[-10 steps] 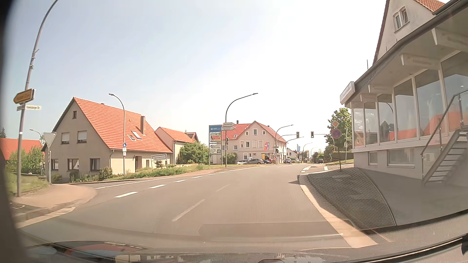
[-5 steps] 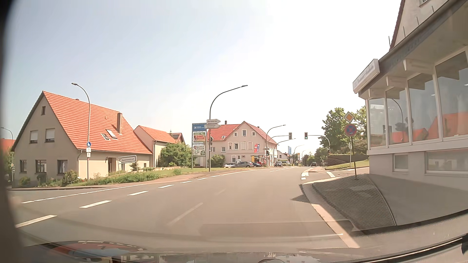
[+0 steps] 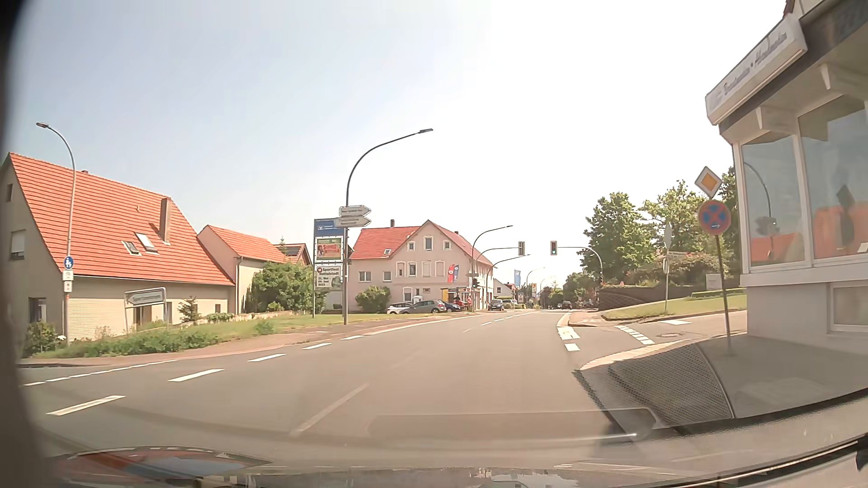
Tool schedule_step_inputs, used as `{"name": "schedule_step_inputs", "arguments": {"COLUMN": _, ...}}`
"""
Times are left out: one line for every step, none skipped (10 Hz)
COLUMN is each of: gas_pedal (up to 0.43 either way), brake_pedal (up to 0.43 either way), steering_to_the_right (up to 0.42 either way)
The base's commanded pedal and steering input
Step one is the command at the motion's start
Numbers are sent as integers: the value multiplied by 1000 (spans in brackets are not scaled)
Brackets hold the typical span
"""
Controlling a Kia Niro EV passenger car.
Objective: Follow the waypoints while adhering to traffic rules and regulations
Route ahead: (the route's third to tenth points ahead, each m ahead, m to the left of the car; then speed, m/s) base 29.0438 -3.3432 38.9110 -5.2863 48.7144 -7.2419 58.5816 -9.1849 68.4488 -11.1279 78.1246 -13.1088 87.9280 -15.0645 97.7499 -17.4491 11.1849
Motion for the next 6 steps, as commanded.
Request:
{"name": "schedule_step_inputs", "arguments": {"gas_pedal": 378, "brake_pedal": 0, "steering_to_the_right": 47}}
{"name": "schedule_step_inputs", "arguments": {"gas_pedal": 339, "brake_pedal": 0, "steering_to_the_right": 48}}
{"name": "schedule_step_inputs", "arguments": {"gas_pedal": 339, "brake_pedal": 0, "steering_to_the_right": 47}}
{"name": "schedule_step_inputs", "arguments": {"gas_pedal": 339, "brake_pedal": 0, "steering_to_the_right": 47}}
{"name": "schedule_step_inputs", "arguments": {"gas_pedal": 287, "brake_pedal": 0, "steering_to_the_right": 47}}
{"name": "schedule_step_inputs", "arguments": {"gas_pedal": 280, "brake_pedal": 0, "steering_to_the_right": 46}}
